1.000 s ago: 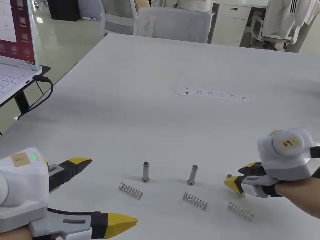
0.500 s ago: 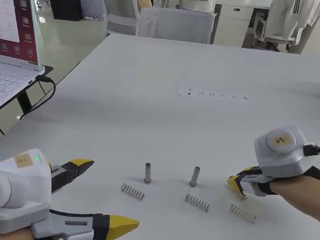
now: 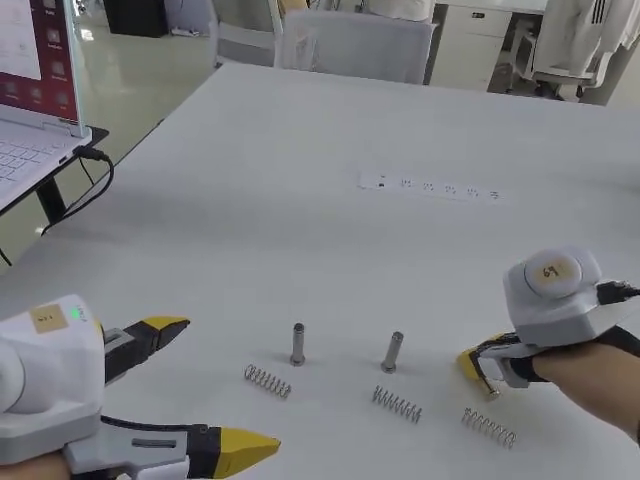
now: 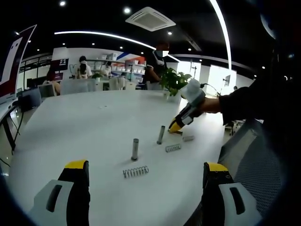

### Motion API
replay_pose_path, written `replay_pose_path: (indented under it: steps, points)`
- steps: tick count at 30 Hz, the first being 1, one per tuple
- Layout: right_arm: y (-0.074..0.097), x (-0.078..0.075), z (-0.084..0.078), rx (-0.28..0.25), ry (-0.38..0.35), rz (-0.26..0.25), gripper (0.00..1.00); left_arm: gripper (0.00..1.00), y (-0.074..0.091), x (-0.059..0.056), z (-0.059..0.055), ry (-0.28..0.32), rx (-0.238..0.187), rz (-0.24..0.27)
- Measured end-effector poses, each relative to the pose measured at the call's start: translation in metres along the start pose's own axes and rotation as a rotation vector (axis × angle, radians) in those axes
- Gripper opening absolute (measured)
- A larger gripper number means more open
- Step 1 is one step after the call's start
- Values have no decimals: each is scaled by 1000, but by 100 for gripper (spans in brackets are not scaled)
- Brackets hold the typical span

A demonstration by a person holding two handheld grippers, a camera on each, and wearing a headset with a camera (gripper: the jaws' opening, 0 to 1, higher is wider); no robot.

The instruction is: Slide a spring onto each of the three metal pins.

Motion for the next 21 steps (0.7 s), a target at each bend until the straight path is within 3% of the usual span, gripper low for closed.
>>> replay_pose_path:
  steps: [21]
  points:
    - [-2, 2, 1, 51, 10, -20, 6, 98, 0, 2, -1, 5, -4, 0]
Point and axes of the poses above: the centre of the closed fingertips' face, and the gripper's own axes: y roughly backward along the fingers, x roughly to its left, z roughly out of its top, the point moved 9 cm from there along y, roughly backward along the fingers, and after that the axes turned 12 degrees about y, right-handed, at the moved point
